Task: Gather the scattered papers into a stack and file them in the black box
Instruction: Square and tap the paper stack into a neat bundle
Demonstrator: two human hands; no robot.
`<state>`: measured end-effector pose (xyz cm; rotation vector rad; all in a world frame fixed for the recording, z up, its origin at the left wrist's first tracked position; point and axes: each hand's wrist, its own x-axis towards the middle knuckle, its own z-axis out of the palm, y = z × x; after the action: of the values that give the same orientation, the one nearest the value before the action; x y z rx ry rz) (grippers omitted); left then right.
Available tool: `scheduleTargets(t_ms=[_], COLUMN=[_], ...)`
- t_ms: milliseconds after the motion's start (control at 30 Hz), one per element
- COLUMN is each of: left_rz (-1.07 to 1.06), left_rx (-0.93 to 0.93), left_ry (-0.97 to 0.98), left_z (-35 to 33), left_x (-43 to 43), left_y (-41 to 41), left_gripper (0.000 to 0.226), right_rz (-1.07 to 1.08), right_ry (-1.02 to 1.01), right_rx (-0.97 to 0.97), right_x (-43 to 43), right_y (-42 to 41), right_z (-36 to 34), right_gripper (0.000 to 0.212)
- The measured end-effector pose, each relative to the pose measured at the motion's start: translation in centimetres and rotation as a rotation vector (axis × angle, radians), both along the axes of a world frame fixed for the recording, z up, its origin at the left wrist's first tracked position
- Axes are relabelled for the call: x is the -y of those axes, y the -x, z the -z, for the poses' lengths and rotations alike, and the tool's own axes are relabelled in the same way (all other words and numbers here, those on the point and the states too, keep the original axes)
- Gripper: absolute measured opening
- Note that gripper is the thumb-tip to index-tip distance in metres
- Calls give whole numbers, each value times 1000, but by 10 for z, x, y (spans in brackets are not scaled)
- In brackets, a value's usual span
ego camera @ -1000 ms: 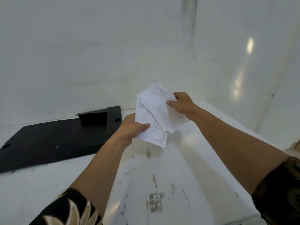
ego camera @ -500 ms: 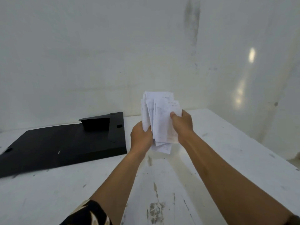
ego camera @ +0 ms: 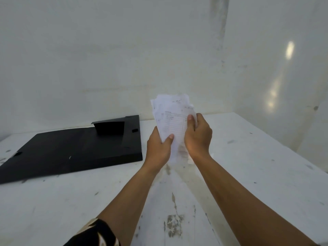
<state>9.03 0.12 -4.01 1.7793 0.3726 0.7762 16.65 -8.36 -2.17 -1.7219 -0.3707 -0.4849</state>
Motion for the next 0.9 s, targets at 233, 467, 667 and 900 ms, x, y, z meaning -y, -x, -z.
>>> scheduleTargets(t_ms=[233,467,667,900], left_rz=[-57,-12,7,-29], left_rx=[145,150,136,198], left_ry=[18,33,44,52], left_z=[-18,-10,-7,-4], left_x=[-8,-10,-2,6], left_y=[8,12,15,20], left_gripper=[41,56,59,47], right_rz=[-295,-416,-393,-373], right_ry=[-73,-104,-153,-134], right_rx=[32,-2,-26,3], right_x=[3,11,17,16], right_y=[18,30,30,30], right_z=[-13,-1,4,12], right_gripper=[17,21,23,22])
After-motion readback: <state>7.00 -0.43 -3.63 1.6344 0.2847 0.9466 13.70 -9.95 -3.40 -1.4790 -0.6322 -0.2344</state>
